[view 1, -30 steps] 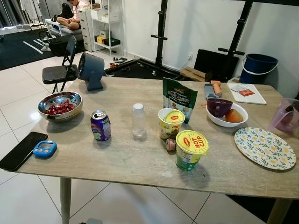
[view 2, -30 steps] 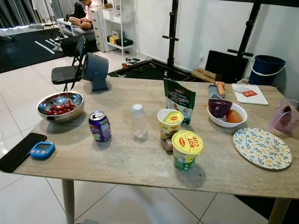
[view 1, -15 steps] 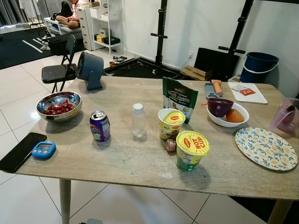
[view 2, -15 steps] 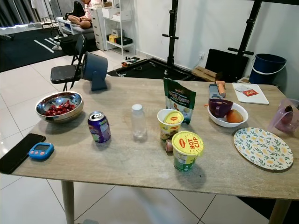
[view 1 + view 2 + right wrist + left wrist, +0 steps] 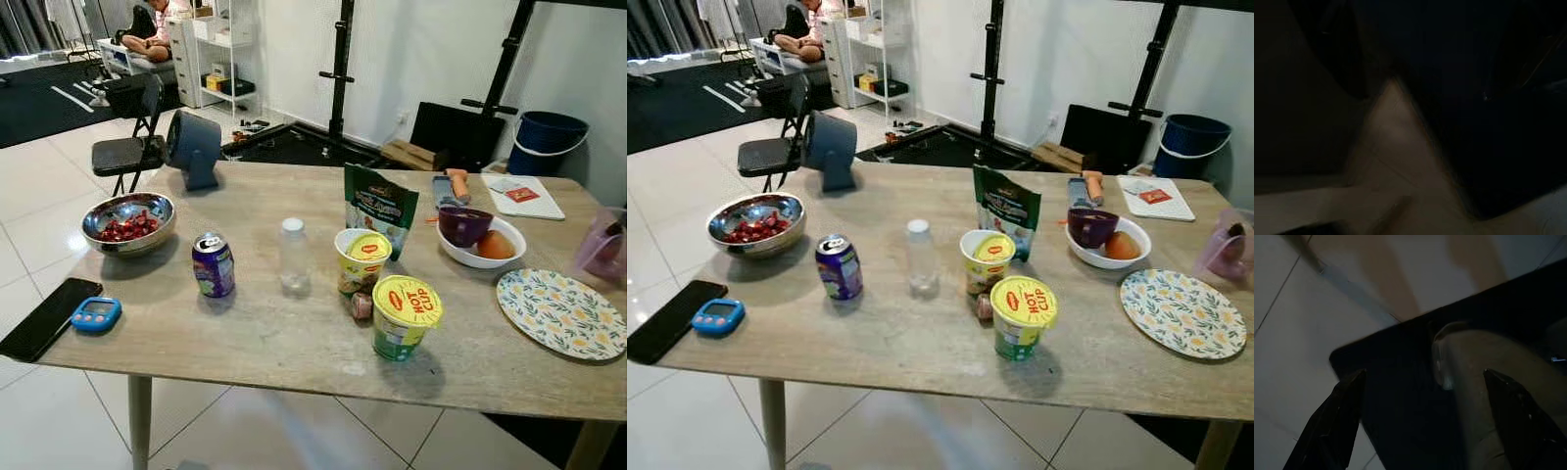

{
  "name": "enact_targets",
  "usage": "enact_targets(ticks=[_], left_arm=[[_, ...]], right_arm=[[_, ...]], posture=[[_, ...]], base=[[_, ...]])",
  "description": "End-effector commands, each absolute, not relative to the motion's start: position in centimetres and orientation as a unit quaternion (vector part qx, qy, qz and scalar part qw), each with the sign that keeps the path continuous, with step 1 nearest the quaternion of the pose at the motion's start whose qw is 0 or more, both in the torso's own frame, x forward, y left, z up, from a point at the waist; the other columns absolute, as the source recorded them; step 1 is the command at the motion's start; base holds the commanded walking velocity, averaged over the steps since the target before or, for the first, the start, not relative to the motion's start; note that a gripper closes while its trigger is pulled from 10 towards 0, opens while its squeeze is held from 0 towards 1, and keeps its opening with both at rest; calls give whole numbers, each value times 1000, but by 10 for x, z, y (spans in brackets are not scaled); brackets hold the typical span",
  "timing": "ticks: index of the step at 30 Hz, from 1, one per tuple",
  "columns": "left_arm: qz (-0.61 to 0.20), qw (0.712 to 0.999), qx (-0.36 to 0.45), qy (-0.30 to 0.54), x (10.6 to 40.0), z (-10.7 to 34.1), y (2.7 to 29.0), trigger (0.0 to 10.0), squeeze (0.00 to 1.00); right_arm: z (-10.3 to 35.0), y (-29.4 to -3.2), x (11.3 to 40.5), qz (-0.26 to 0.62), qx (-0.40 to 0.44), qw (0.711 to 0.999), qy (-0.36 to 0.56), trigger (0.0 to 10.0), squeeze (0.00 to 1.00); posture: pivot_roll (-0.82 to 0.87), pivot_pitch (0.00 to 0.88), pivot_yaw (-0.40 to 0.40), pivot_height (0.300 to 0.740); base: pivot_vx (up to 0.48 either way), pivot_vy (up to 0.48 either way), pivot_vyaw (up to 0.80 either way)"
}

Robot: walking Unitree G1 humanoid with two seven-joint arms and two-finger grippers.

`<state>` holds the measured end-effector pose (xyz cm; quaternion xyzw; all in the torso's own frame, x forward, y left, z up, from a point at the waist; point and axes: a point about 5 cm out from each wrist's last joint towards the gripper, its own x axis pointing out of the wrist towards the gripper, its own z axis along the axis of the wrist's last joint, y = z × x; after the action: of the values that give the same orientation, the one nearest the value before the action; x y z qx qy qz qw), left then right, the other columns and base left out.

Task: Restocking fridge

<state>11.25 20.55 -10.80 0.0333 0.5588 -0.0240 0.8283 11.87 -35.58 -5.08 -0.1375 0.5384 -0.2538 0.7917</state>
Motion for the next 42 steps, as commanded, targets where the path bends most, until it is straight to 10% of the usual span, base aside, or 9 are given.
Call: enact_targets(ticks=[1, 16, 30, 37, 42], left_arm=[[-19, 815, 32, 578, 100, -111, 209, 10000, 0], [-27, 817, 40, 575, 103, -110, 211, 10000, 0], [-23, 825, 43, 564, 111, -108, 210, 10000, 0], [-24, 823, 42, 566, 110, -108, 211, 10000, 0], [-22, 826, 38, 562, 112, -107, 210, 10000, 0]], right_arm=[[-60, -340, 120, -228, -120, 795, 549, 10000, 0], [-62, -341, 108, -347, -80, 754, 553, 10000, 0], [33, -459, 80, -611, -76, 692, 376, 10000, 0], [80, -486, 97, -652, -117, 687, 297, 10000, 0], [133, -498, 139, -640, -124, 739, 168, 10000, 0]], posture=[[-37, 0, -38, 740], [-29, 0, -23, 740], [-21, 0, -20, 740], [-13, 0, -22, 740], [-15, 0, -18, 740]], base=[[0, 0, 0], [0, 0, 0], [0, 0, 0], [0, 0, 0], [0, 0, 0]])
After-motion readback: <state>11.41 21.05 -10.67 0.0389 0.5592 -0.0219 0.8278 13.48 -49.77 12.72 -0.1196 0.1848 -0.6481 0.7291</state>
